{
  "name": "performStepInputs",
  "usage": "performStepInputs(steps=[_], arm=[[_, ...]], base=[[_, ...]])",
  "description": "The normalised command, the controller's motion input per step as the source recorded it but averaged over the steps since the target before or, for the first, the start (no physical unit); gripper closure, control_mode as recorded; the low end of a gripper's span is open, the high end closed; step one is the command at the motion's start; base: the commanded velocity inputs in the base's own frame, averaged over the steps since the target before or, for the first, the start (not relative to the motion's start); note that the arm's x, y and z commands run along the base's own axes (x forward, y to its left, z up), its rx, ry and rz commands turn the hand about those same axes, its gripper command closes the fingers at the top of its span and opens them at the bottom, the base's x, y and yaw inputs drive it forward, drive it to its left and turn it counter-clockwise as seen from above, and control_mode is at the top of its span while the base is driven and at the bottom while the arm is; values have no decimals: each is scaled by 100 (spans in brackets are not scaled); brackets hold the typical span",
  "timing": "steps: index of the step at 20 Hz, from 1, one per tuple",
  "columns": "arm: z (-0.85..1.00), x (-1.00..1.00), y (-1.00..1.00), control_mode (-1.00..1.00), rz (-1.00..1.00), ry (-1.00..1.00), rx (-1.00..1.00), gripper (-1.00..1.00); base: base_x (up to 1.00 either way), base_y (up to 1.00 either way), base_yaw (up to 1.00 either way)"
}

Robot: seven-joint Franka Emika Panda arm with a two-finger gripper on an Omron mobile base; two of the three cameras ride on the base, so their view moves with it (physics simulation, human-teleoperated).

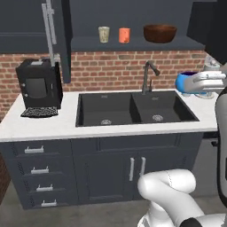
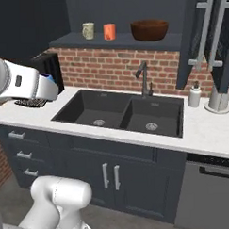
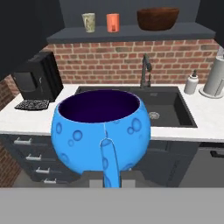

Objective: Gather all objects into one cabinet and sort the glasses and bowls to opposite sides.

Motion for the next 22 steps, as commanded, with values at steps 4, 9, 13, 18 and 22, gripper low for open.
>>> performStepInputs(steps=[4,9,13,18,22], arm=[[0,0,0,100,0,0,0,100],[0,0,0,100,0,0,0,100],[0,0,0,100,0,0,0,100],[0,0,0,100,0,0,0,100],[0,0,0,100,0,0,0,100]], base=[[57,54,-17],[56,39,-21],[56,23,-24],[55,13,-20],[53,14,-12]])
